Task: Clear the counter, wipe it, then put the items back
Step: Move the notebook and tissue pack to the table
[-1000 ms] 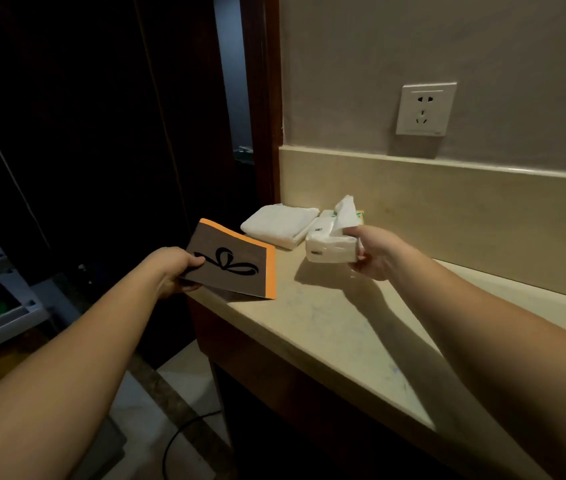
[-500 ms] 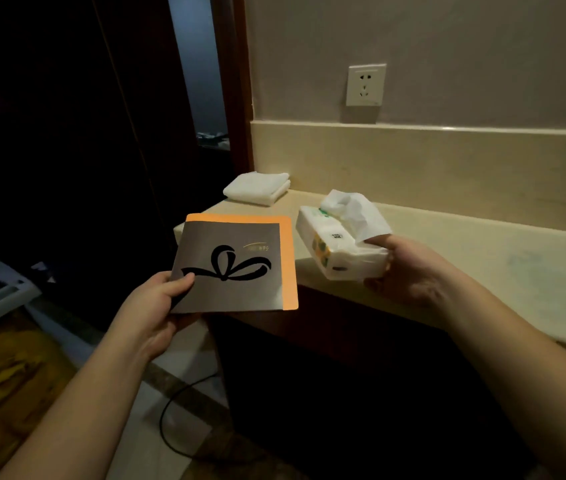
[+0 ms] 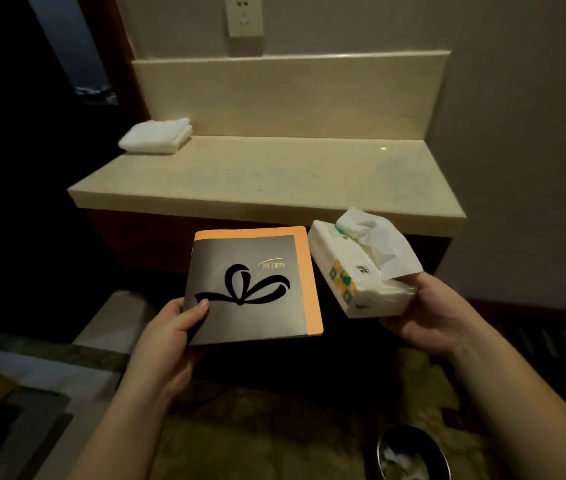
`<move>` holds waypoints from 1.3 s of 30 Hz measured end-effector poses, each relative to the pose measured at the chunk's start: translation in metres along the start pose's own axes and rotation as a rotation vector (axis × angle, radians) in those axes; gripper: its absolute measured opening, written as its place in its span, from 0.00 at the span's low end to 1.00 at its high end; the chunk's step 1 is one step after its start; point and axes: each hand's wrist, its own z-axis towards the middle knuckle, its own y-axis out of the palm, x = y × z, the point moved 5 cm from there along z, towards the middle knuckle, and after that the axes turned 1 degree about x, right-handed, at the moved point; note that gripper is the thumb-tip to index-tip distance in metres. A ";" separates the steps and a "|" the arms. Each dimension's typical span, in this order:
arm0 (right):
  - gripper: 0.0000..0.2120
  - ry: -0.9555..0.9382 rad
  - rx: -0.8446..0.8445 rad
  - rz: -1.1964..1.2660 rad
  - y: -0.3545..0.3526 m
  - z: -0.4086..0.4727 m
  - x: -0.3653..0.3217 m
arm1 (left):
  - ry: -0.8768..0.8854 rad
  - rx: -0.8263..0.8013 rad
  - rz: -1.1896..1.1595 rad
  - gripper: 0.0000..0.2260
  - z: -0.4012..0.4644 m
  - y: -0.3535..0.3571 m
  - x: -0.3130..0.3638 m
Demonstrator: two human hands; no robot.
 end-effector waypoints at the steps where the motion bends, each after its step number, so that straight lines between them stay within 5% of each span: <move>1: 0.16 -0.027 0.022 0.019 -0.016 -0.010 -0.001 | -0.020 -0.030 0.014 0.12 -0.003 0.012 -0.009; 18: 0.16 -0.466 0.485 0.265 -0.323 -0.199 -0.027 | -0.204 -0.485 0.305 0.09 -0.076 0.299 -0.163; 26: 0.24 -0.539 0.613 0.361 -0.455 -0.293 -0.023 | -0.310 -0.668 0.390 0.12 -0.153 0.442 -0.245; 39: 0.21 -0.645 0.891 0.572 -0.593 -0.445 0.025 | -0.463 -0.983 0.577 0.11 -0.283 0.610 -0.362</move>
